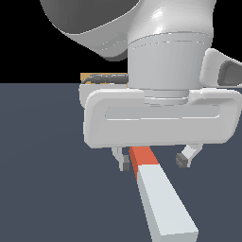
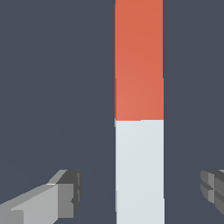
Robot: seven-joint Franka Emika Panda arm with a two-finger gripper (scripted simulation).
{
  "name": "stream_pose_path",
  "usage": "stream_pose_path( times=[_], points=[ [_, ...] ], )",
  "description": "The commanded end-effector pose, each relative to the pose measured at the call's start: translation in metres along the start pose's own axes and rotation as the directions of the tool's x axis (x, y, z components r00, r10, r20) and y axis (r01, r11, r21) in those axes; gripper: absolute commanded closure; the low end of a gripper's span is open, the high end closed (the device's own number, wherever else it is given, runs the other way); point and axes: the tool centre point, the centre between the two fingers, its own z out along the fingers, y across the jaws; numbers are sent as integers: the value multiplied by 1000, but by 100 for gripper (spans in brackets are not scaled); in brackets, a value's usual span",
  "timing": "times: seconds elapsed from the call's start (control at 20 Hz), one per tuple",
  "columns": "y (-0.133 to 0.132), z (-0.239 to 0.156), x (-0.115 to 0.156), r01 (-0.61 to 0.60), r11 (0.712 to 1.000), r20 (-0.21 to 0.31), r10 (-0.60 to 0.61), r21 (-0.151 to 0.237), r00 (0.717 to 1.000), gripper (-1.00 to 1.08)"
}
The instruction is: Insert the peg into the horizontal hole in a box.
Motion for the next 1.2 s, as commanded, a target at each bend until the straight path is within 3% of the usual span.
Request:
stream_pose_path(
  times=[0.0,0.6,1.15],
  points=[
    [3,4,-7,6,1000,-1,-6,0,1000,-92],
    [5,11,-12,7,1000,-1,-7,1,1000,-92],
    [5,57,-11,8,1000,-1,-8,0,1000,-92]
  ],
)
